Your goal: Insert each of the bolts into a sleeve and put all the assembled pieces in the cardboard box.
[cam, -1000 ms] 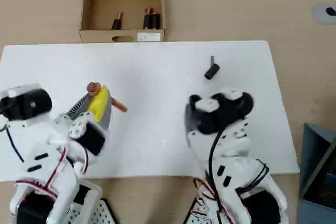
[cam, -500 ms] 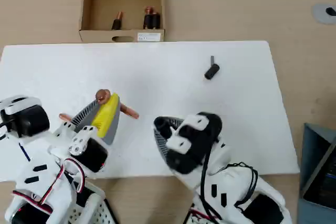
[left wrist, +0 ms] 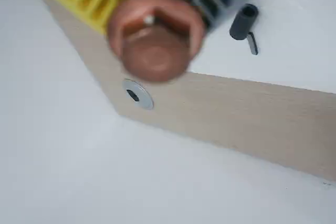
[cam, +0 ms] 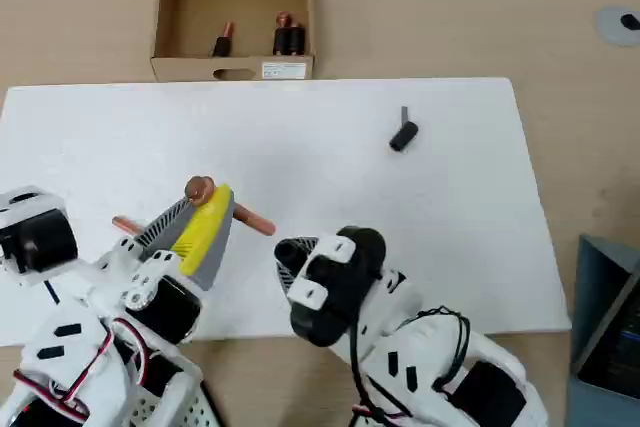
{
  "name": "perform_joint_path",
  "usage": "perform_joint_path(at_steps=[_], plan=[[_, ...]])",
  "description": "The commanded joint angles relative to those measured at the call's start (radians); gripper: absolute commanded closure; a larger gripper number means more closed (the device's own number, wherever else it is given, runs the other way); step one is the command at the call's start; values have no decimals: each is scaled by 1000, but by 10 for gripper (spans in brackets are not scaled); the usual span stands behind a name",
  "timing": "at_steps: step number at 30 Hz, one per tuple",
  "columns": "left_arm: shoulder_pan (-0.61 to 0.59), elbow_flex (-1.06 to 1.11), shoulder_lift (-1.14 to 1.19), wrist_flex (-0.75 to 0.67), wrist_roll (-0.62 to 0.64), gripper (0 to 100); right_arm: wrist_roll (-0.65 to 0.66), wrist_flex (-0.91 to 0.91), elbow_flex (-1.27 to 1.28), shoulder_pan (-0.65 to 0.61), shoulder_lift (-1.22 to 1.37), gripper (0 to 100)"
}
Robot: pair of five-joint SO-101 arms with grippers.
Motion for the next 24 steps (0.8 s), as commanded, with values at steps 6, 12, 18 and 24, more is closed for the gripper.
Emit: perform_joint_path(at_steps=[6, 12, 18, 24], plan=[[75, -49, 2, 51, 11, 998, 78, -74, 2, -10, -1, 989], [81, 2, 1, 49, 6, 998, 78, -75, -2, -10, -1, 989], [83, 49, 1, 48, 5, 998, 95, -75, -5, -10, -1, 989], [149, 81, 1, 51, -83, 998, 120, -75, -7, -10, -2, 989]])
